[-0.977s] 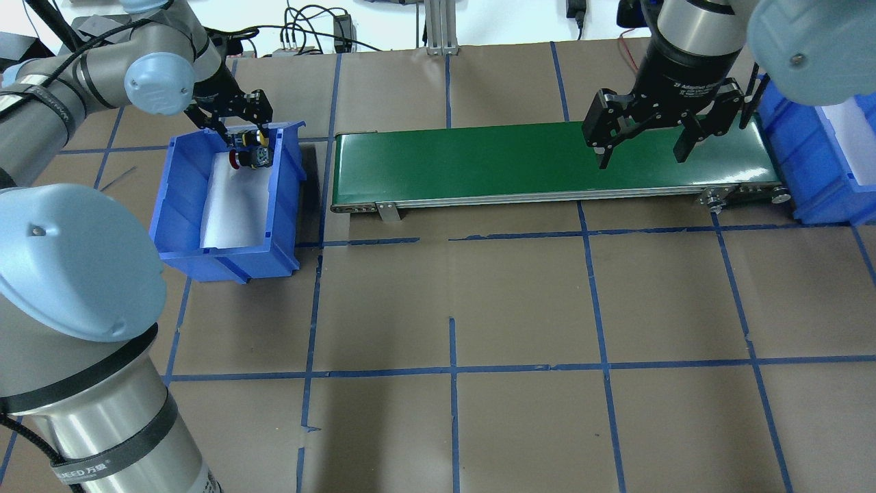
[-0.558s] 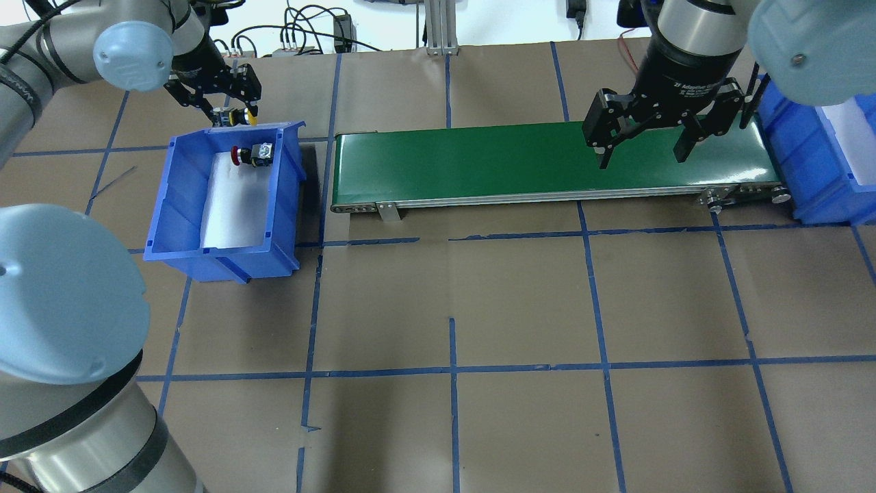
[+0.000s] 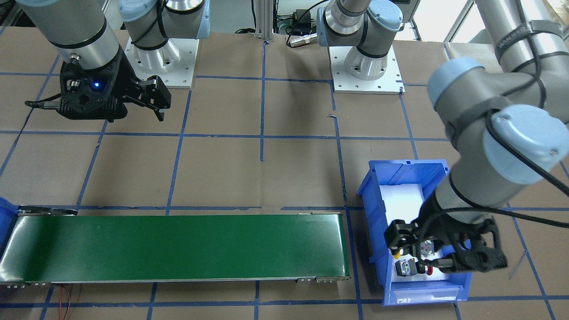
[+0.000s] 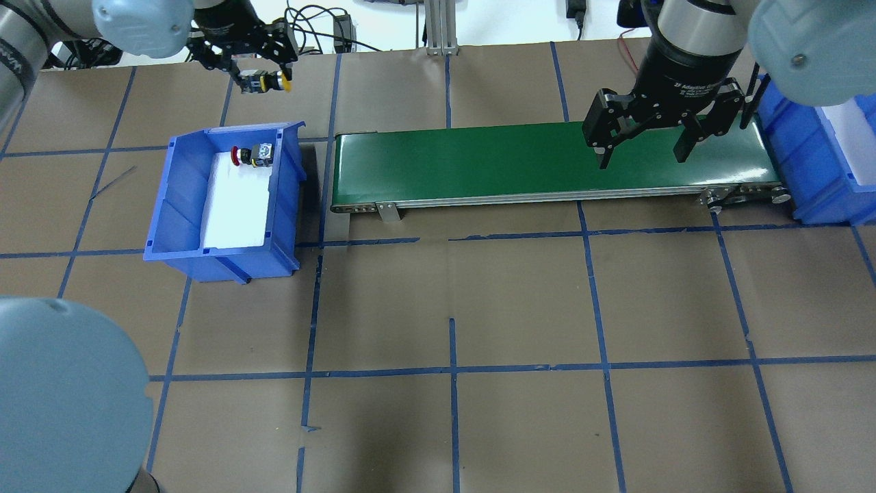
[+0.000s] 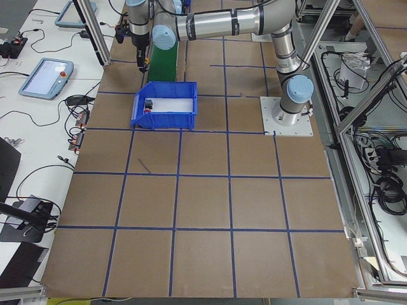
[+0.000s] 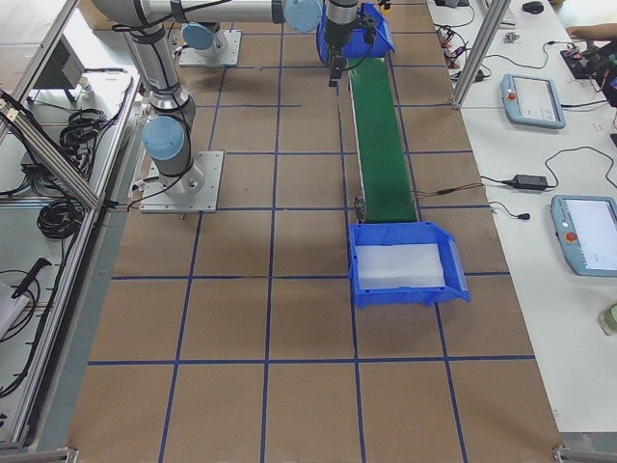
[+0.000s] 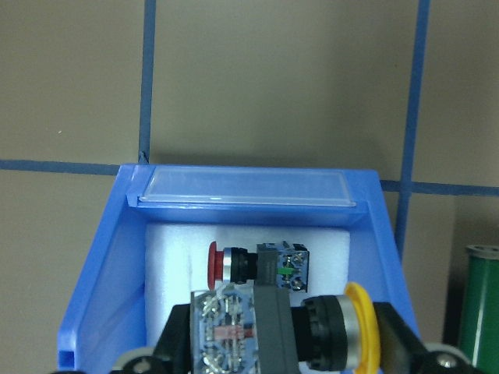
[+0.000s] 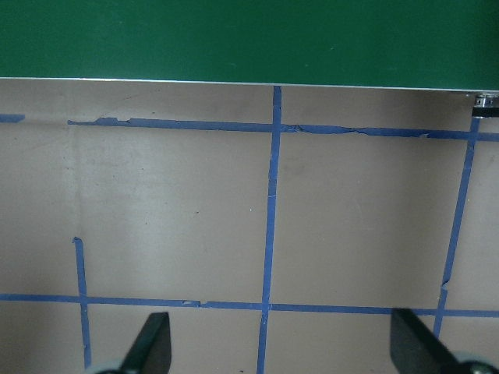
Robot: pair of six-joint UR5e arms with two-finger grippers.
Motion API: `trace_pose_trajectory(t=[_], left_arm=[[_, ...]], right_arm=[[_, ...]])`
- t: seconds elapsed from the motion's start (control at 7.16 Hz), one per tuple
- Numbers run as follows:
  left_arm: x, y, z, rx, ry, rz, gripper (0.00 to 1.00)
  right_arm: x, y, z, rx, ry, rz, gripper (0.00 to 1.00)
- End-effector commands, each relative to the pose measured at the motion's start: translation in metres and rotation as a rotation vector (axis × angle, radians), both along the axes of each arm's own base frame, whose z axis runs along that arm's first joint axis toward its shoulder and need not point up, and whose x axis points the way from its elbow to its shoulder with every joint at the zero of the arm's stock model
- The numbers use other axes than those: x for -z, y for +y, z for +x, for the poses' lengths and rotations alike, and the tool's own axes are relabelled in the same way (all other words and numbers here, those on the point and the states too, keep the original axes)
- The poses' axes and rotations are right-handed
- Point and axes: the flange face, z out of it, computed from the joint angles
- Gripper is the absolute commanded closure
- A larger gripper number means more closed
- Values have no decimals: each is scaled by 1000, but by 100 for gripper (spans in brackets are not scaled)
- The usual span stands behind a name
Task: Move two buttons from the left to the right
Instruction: 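Lift the yellow button and place it on the conveyor's near end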
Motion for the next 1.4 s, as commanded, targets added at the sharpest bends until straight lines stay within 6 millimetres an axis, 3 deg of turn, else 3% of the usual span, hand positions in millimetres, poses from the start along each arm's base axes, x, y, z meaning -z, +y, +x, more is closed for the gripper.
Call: trace_pose_trajectory(t=[0.0, 0.42, 0.56, 0.7, 0.98, 1.26], left_arm=[[27, 1, -62, -27, 7, 16, 43], [81, -12, -106, -16, 25, 12, 43], [90, -12, -108, -26, 23, 21, 31], [91, -11, -108, -29, 22, 23, 0], [80, -5, -107, -35, 20, 28, 0], [67, -10, -89, -51, 19, 18, 0]], right_arm=[[0, 0, 0, 0, 0, -1, 0], [0, 0, 0, 0, 0, -1, 0], [0, 0, 0, 0, 2, 0, 0], [0, 0, 0, 0, 2, -1, 0], [0, 0, 0, 0, 2, -1, 0], [0, 0, 0, 0, 2, -1, 0]])
